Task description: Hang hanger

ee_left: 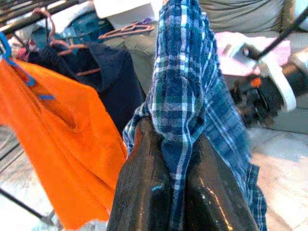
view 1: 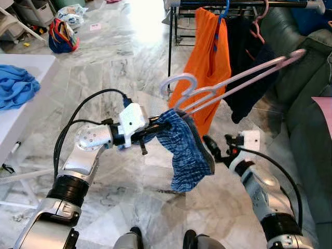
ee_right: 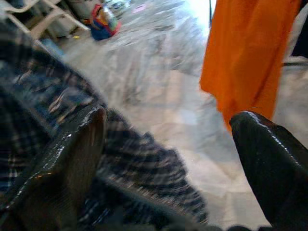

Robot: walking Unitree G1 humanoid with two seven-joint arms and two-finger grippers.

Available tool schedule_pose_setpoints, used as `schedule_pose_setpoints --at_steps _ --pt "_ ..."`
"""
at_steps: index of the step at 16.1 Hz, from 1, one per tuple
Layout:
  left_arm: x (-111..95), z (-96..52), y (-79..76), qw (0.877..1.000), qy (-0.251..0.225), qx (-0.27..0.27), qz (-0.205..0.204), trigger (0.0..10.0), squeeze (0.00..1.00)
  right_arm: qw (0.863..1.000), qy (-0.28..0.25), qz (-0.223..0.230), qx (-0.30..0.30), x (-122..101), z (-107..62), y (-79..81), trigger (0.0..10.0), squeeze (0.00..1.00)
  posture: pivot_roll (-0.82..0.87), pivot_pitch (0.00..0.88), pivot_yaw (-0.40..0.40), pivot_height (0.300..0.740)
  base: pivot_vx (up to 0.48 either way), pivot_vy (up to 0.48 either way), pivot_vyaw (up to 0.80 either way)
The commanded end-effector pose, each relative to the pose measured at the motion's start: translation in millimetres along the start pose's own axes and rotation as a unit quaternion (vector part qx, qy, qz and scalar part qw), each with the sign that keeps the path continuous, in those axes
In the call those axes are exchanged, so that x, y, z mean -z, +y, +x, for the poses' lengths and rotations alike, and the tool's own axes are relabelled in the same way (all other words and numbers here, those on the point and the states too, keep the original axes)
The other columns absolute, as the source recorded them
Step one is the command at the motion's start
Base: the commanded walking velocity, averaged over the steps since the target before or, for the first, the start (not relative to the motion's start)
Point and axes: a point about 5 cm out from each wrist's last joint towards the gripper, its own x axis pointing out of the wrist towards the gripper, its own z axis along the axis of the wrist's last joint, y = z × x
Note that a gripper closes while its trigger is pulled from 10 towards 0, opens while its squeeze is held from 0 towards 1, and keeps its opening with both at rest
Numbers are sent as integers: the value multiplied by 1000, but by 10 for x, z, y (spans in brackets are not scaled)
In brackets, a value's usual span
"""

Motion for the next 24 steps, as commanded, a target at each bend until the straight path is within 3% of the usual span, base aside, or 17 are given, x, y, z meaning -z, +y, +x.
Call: schedule_pose_setpoints --at_steps 1,8,10,11,13,17,20,24 --pt "-71 11 -1 1000 -11 7 8 0 0 1000 14 6 -26 82 -28 62 10000 0 60 223 4 740 0 0 0" --pt "-190 22 -6 1000 -18 14 9 0 0 997 41 21 -66 228 -118 75 10000 0 66 228 7 740 0 0 0" --pt "-198 10 4 1000 -15 12 9 0 0 996 23 33 -80 199 -123 110 10000 0 67 229 8 740 0 0 0" --pt "-184 -4 9 1000 -11 11 8 0 0 992 -23 58 -112 91 -141 180 10000 0 69 230 10 740 0 0 0" --pt "-163 -16 -8 1000 -7 12 3 0 0 984 -59 79 -149 -21 -172 250 10000 0 68 230 12 740 0 0 0" --pt "-139 -20 -20 1000 -2 13 -1 0 0 971 -70 91 -211 -50 -282 360 10000 0 65 231 16 740 0 0 0" --pt "-173 -7 -37 1000 -8 20 -4 0 0 979 -40 81 -180 59 -278 296 10000 0 63 232 16 740 0 0 0" --pt "-192 -45 -39 999 -9 30 -6 0 0 986 -43 73 -144 53 -258 199 10000 0 71 231 15 740 0 0 0"
